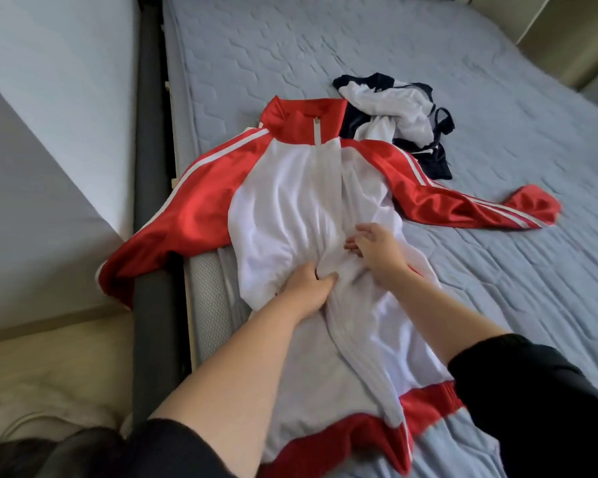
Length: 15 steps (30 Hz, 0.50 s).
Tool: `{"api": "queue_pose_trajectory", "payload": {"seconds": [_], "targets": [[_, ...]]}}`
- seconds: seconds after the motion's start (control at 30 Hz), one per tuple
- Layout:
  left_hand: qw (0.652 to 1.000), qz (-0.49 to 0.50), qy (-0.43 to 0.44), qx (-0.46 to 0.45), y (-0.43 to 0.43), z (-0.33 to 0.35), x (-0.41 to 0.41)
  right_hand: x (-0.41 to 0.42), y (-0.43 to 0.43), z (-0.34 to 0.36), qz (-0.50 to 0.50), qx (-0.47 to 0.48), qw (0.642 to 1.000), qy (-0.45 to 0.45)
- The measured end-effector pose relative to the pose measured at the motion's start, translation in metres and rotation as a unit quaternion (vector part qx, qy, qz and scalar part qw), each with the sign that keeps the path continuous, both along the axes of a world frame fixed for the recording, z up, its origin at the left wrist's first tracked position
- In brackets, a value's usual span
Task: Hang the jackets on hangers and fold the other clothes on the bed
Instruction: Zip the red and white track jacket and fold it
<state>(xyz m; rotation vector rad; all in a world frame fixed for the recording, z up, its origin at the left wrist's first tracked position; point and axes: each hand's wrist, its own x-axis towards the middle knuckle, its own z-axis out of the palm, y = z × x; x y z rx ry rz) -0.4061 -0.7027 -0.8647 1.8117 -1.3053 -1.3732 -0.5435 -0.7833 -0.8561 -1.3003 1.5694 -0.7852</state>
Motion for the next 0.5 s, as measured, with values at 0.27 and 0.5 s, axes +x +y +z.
{"api": "queue_pose_trajectory", "payload": {"seconds": [0.27,0.5], "targets": [[0.945,-0.200,-0.250,-0.061,0.090,-0.005,-0.029,-0.116,0.131,0.017,0.155,-0.039,0.968,0.192],[0.878,-0.352,-0.316,-0.075,0.151,0.018,-0.043,-0.171,0.184,0.012,0.380,-0.091,0.778,0.492]]}}
